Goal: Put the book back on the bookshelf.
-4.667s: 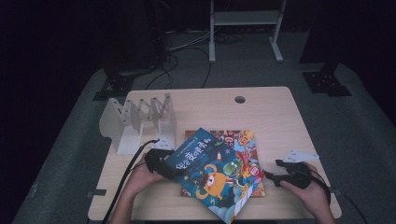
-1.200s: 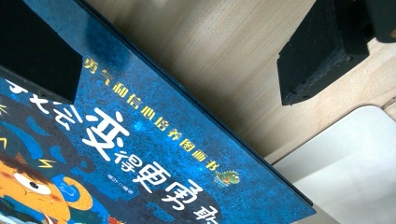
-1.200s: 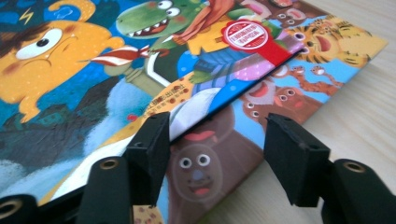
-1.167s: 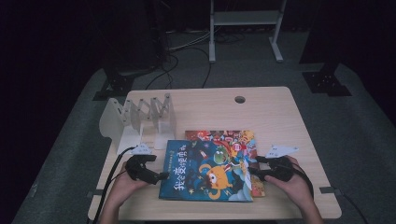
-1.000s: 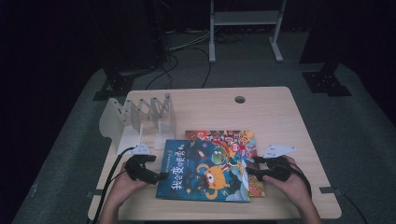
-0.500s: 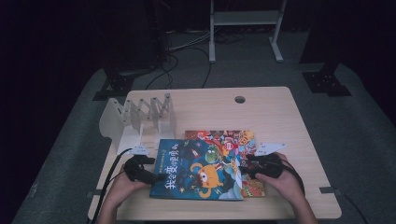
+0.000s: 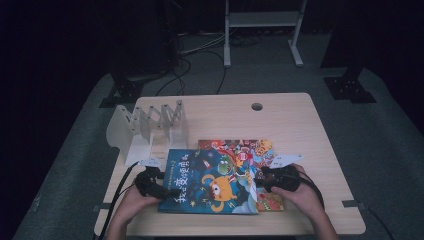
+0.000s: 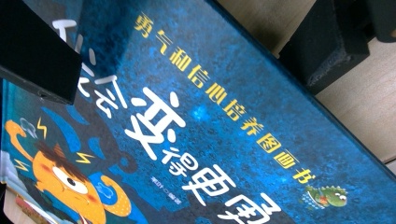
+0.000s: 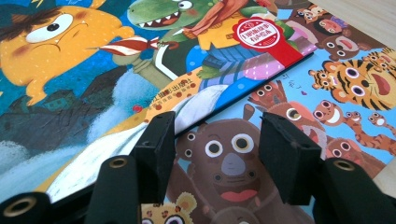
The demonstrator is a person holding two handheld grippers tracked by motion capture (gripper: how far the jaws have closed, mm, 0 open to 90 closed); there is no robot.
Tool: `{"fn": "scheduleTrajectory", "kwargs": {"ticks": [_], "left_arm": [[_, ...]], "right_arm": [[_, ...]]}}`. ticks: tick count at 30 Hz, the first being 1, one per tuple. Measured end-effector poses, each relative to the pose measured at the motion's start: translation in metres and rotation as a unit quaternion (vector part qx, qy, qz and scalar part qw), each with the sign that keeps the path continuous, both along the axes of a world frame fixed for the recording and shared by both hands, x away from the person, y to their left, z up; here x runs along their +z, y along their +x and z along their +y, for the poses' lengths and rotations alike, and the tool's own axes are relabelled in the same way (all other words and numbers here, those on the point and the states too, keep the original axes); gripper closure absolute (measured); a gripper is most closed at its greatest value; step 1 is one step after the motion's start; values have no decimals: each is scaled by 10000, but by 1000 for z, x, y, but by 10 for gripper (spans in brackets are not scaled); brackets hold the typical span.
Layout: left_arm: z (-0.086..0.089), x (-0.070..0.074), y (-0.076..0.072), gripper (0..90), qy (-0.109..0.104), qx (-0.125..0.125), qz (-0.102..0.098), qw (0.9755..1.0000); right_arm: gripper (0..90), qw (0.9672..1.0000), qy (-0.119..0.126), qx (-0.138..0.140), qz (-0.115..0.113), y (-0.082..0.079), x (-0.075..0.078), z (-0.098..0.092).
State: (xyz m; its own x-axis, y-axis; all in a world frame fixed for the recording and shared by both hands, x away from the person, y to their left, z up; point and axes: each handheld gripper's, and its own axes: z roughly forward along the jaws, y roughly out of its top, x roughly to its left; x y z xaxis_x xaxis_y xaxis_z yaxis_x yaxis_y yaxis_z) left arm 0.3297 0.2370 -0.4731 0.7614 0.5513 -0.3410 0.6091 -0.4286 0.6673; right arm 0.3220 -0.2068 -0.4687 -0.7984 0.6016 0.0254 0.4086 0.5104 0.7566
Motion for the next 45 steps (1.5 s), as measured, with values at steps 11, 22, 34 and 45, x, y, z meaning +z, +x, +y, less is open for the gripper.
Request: {"fn": "scheduleTrajectory", "kwargs": {"ticks": [11, 22, 34, 45], "left_arm": [[7, 20, -10, 0, -124, -64, -115, 9998], [5, 61, -27, 0, -210, -128, -638, 9977], [-7, 102, -40, 0, -124, -296, -1129, 9931], [-19, 122, -18, 0, 185, -485, -1074, 9929]], "right_arm": [[478, 9998, -32, 169, 71, -2, 2, 5], [474, 9994, -89, 294, 139, -3, 3, 10], [473, 9985, -185, 479, 211, -7, 6, 16], [466, 9976, -116, 604, 312, -10, 6, 16]]}}
